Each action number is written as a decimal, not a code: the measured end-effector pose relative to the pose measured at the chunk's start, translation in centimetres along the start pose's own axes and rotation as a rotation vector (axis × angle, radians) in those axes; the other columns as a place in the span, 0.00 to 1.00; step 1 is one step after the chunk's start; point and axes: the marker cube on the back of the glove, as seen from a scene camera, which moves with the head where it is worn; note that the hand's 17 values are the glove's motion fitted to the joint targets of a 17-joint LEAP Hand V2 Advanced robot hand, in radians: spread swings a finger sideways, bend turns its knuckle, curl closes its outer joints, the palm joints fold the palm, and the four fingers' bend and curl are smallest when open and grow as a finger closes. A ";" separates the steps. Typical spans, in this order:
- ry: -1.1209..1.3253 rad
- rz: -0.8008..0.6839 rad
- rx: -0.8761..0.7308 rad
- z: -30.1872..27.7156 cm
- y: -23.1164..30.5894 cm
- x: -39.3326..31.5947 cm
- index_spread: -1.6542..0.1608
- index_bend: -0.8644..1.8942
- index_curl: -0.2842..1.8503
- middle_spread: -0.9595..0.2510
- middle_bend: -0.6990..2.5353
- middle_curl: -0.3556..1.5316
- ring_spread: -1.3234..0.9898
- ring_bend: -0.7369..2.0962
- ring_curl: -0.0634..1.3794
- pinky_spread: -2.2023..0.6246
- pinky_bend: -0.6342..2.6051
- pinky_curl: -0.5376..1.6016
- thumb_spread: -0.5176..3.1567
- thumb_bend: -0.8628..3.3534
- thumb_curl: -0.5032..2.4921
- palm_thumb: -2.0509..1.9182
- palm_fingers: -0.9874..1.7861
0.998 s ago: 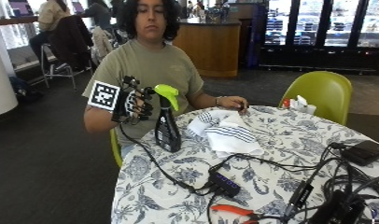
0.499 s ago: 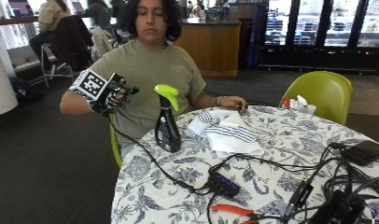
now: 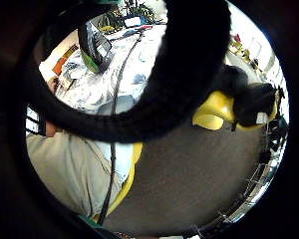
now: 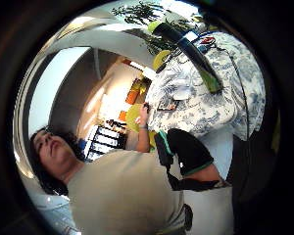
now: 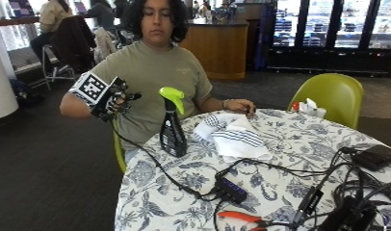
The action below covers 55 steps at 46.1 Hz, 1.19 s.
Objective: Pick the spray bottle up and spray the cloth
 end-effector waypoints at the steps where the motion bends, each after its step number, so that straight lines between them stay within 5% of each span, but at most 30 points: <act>1: -0.013 -0.009 0.009 0.2 -0.5 0.1 0.70 0.37 0.28 0.82 0.28 0.38 0.57 0.39 0.26 0.87 0.29 0.41 0.44 0.20 0.30 0.65 0.44; 24: -0.275 0.035 0.131 6.0 -12.8 -0.1 0.75 0.36 0.25 0.84 0.28 0.38 0.57 0.40 0.27 0.86 0.29 0.41 0.43 0.20 0.30 0.69 0.48; 37: -0.493 0.173 0.359 8.5 -19.1 -1.0 0.78 0.35 0.24 0.83 0.29 0.39 0.56 0.42 0.28 0.85 0.30 0.42 0.42 0.20 0.31 0.71 0.55; 42: -0.497 0.053 0.284 9.4 -19.6 -0.4 0.79 0.35 0.24 0.81 0.29 0.39 0.56 0.44 0.29 0.84 0.30 0.42 0.42 0.20 0.31 0.72 0.58; 55: -0.473 0.046 0.339 10.7 -24.2 0.8 0.79 0.35 0.24 0.80 0.29 0.39 0.54 0.44 0.30 0.82 0.29 0.42 0.41 0.20 0.31 0.72 0.59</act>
